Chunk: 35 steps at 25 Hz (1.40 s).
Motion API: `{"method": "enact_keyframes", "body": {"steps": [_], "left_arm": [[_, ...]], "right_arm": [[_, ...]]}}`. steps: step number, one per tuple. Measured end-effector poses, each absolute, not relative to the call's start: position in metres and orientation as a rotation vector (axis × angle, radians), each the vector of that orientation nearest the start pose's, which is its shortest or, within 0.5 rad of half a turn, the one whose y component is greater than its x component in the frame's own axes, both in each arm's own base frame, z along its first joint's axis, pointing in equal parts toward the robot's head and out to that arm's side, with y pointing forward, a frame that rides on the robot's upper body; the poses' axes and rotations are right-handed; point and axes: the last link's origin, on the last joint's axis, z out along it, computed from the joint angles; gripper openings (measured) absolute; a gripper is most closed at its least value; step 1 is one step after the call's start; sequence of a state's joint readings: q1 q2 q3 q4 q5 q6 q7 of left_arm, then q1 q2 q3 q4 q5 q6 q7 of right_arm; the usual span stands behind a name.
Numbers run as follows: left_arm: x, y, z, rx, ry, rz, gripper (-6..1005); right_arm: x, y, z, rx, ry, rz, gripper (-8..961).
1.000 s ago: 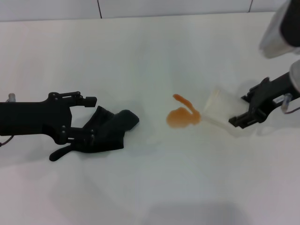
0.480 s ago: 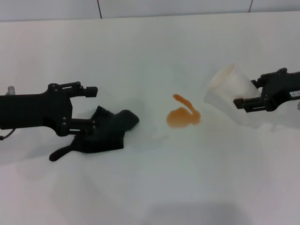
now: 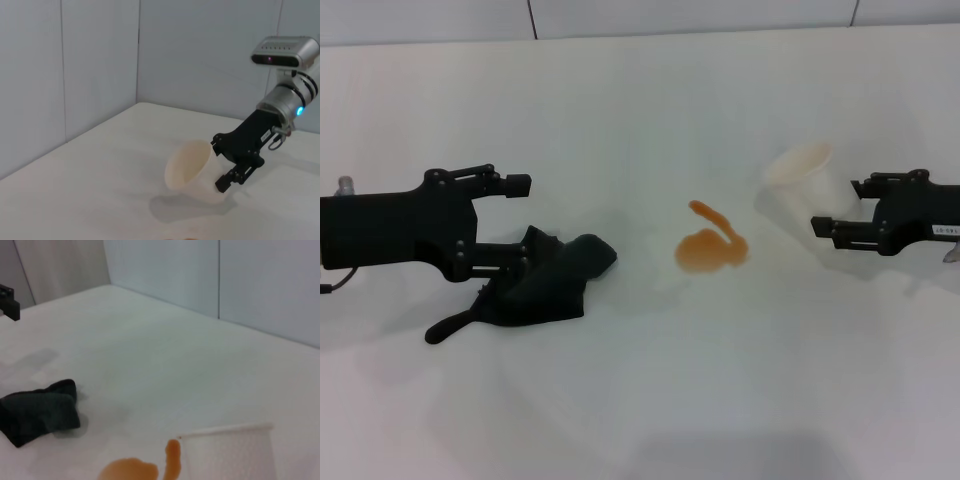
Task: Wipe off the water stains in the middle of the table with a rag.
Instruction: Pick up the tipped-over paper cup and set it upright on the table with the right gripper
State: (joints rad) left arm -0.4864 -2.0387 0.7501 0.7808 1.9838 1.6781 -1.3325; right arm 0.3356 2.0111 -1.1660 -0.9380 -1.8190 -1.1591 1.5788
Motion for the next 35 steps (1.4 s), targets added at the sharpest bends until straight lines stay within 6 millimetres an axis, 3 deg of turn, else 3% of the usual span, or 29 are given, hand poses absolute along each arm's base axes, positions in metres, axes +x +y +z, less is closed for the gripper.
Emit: {"method": "enact_keyframes", "body": {"steps": [11,35], "left_arm": [[-0.265,0.314,0.028,-2.817,-0.424,-0.643,862],[-0.266,0.313,0.025,-2.81,-0.436,-0.651,861]], "right_arm": [[0.301,0.34,0.005,-2.464,0.557,0.451,643],[0.322,0.33,-0.005,-2.397,0.628,0.47,636]]}}
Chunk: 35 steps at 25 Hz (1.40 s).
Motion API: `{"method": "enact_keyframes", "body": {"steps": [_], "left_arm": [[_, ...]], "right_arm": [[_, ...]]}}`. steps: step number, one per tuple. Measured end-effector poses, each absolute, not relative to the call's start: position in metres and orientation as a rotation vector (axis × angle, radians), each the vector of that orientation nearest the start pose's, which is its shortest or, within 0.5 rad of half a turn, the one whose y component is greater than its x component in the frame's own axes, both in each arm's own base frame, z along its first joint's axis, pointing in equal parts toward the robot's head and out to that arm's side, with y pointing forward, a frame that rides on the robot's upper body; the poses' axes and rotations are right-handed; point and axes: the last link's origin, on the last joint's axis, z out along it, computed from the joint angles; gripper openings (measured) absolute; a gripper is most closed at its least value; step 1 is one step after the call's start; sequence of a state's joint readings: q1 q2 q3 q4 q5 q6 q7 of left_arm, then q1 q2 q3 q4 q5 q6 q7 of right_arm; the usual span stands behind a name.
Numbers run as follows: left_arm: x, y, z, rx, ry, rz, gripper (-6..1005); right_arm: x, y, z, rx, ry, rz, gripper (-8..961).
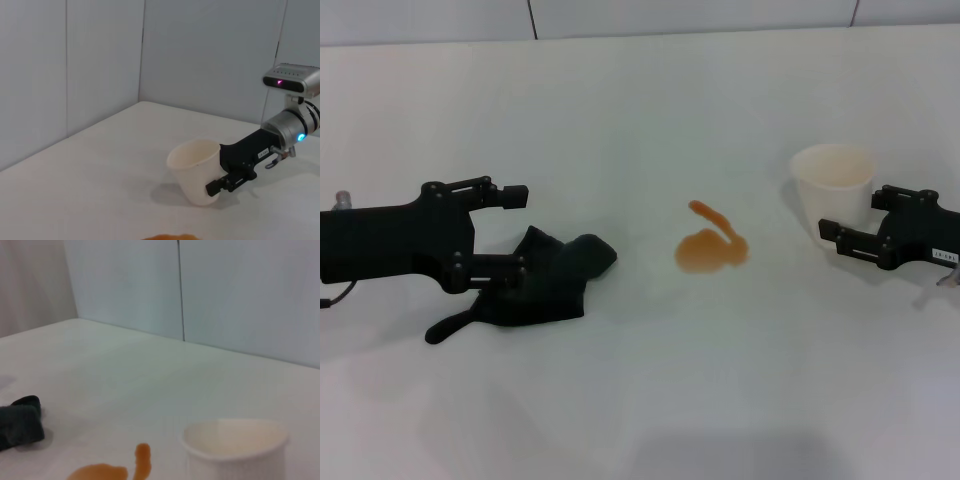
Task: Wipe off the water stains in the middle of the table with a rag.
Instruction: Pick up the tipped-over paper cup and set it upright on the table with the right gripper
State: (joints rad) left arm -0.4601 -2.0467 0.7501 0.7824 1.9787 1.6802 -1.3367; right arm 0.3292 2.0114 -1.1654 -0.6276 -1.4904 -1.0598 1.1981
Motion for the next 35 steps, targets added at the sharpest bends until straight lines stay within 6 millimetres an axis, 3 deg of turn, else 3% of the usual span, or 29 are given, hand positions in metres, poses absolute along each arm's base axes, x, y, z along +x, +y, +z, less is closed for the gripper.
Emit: {"method": "enact_keyframes", "body": {"steps": [24,30,35], "left_arm": [[-0.265,0.312,0.025,-2.815,-0.434,-0.656,862],[-0.265,0.311,0.024,-2.816,-0.435,-0.657,862],[-0.266,0.311,0.025,-2.812,-0.437,-0.663,862]], "right_arm": [[0.323,0.321,-0.01,-2.447,0.659,0.488,661],[0.325,0.32,-0.01,-2.457,0.665,0.471,868],[0.328,0.313,-0.007,-2.455,0.672,0.477,874]]}}
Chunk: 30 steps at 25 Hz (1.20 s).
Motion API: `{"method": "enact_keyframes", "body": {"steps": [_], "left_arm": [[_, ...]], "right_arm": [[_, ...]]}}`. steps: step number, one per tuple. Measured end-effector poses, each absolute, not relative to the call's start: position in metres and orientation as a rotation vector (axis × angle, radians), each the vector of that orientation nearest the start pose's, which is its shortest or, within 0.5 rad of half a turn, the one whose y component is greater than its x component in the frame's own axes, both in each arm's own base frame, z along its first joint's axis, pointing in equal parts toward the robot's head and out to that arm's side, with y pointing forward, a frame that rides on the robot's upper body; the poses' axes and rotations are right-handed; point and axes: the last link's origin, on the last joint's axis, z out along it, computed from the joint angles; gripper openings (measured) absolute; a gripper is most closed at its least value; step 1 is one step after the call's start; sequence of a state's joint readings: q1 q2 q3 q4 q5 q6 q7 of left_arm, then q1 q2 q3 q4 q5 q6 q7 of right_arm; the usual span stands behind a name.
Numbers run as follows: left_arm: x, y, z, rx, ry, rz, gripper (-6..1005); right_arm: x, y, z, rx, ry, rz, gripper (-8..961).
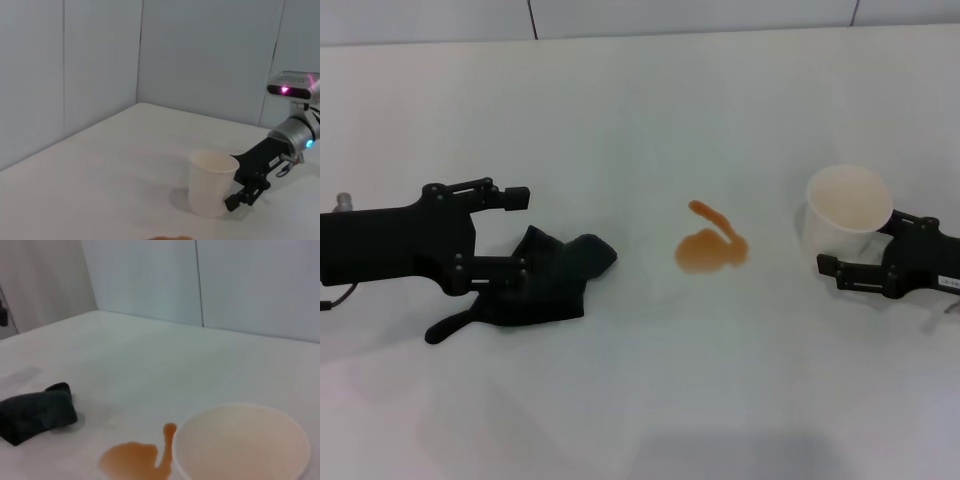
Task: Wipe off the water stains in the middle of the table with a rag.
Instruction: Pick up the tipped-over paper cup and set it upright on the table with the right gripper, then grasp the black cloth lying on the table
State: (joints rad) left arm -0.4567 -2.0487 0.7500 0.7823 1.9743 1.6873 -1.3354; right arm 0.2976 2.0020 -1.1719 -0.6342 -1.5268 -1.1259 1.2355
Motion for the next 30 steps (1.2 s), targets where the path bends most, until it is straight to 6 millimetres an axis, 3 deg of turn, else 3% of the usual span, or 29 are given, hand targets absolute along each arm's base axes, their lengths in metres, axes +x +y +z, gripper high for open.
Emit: {"method": "enact_keyframes", "body": {"steps": [13,21,30], "left_arm": [[-0.267,0.309,0.025,-2.805,-0.436,-0.668,862],[-0.271,0.306,0.028,-2.79,-0.448,-0.676,861],[-0.271,0.308,0.03,-2.776,-0.44,-0.679,861]], "right_arm": [[0.338,0.286,0.007,-2.43,0.695,0.501,874],[0.333,0.264,0.012,-2.472,0.691,0.585,873],[0.329,0.251,0.04,-2.424,0.639,0.72,873]]}}
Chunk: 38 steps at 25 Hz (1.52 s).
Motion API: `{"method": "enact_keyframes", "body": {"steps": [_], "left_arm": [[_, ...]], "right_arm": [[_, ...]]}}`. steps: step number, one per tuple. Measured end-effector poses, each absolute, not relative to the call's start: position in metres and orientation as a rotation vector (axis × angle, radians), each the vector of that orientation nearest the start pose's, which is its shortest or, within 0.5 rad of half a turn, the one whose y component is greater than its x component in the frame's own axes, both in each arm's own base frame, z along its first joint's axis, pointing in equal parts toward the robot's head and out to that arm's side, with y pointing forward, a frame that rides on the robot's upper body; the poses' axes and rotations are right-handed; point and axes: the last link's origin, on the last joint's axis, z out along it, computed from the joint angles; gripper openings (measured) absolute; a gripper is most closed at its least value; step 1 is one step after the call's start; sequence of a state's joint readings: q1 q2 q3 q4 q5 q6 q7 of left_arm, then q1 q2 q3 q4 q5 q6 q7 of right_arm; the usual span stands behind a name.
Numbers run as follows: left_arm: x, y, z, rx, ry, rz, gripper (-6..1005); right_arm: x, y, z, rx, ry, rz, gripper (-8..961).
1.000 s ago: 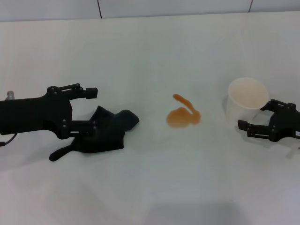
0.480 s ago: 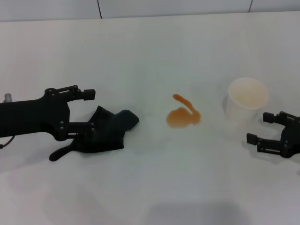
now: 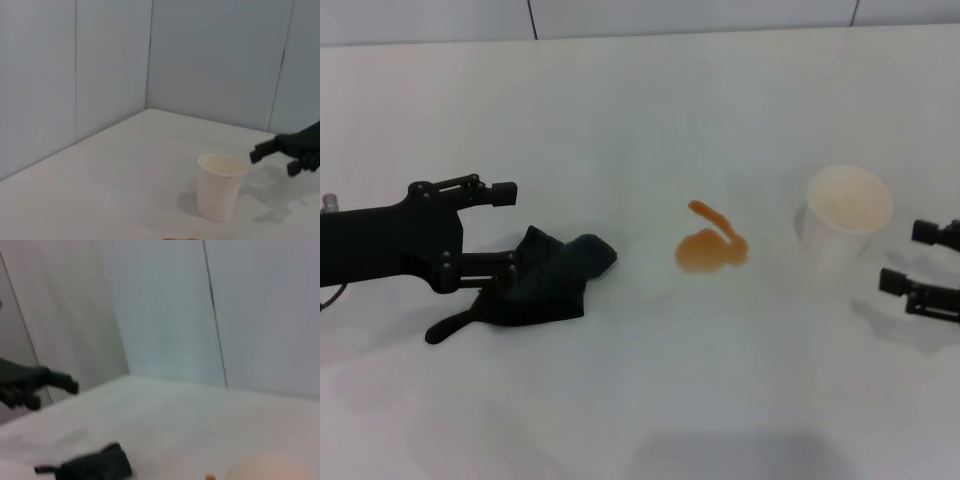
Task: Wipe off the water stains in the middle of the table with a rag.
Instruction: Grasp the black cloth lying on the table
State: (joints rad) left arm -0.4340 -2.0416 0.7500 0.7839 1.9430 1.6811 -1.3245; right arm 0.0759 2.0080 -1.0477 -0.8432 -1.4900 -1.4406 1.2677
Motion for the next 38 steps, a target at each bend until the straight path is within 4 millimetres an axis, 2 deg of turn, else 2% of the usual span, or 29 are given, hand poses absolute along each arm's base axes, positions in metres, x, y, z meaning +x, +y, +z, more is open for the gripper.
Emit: {"method": "enact_keyframes", "body": {"steps": [9,13,19,21,28,34,38], "left_arm": [[-0.27,0.312,0.03,-2.75,-0.426,-0.683,861],[-0.268,0.314,0.033,-2.732,-0.425,-0.704,861],[-0.266,0.319,0.035,-2.704,-0.424,-0.718,862],[-0.266,0.319,0.035,-2.701,-0.424,-0.721,862],[-0.265,0.322,0.033,-2.69,-0.44,-0.721,862],[-0.261,0.328,0.037,-2.705,-0.515,-0.704,862],[-0.26,0.336,0.048,-2.708,-0.66,-0.619,862]], "right_arm": [[0.298,0.259,0.073,-2.395,0.439,0.895,873],[0.281,0.266,0.079,-2.429,0.372,0.912,873],[0.26,0.281,0.079,-2.524,0.332,0.826,873],[0.247,0.296,0.072,-2.602,0.335,0.747,873],[0.23,0.325,0.057,-2.695,0.337,0.545,873],[0.218,0.335,0.059,-2.699,0.302,0.509,872],[0.213,0.337,0.062,-2.689,0.278,0.51,872]]}}
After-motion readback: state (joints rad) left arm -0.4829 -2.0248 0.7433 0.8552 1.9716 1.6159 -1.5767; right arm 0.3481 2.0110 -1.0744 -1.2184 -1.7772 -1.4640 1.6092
